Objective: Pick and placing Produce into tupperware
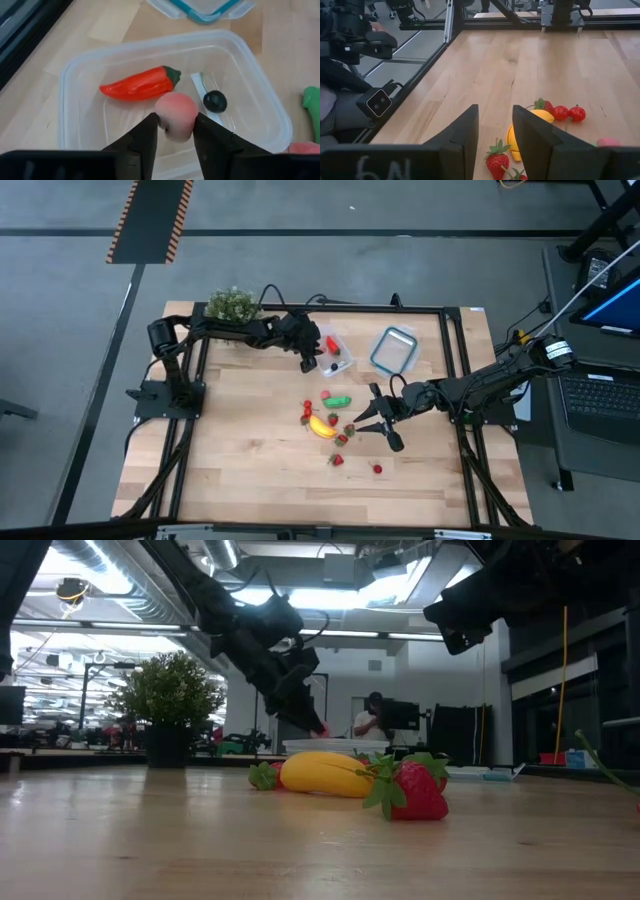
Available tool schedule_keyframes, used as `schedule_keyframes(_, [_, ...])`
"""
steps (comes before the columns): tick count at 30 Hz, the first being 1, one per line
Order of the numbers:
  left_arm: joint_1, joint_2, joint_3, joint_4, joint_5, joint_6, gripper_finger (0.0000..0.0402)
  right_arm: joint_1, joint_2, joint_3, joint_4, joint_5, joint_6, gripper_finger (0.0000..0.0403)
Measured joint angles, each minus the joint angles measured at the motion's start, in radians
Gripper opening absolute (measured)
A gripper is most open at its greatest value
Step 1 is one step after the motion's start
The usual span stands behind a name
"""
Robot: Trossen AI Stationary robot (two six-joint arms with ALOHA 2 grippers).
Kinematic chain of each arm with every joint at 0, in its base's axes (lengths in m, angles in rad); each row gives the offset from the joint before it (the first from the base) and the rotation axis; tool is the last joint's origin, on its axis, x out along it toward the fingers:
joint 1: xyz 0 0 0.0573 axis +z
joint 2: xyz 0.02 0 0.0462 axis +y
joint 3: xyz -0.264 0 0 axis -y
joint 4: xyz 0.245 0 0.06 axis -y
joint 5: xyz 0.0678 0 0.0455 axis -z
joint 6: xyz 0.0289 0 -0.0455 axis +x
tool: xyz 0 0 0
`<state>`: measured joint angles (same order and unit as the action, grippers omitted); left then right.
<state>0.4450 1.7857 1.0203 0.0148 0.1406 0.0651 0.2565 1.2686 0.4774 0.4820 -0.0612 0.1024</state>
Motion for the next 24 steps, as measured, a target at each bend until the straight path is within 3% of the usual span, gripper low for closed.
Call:
schedule_keyframes(14, [-0.003,-0.004,0.001,0.001,0.003,-0.007,0.0153,0.0,0.0,0.0,-0.001,0.0,0.001,0.0122])
schedule_keyframes(20, [-0.003,-0.022,0.01,-0.006,0.161,-0.026,0.0144,0.0,0.0,0.0,-0.001,0.0,0.001,0.0122])
schedule_keyframes(24, [-0.016,-0.095,0.012,-0.021,0.196,-0.056,0.0132,0.0,0.0,0.0,-0.002,0.0,0.0,0.0122])
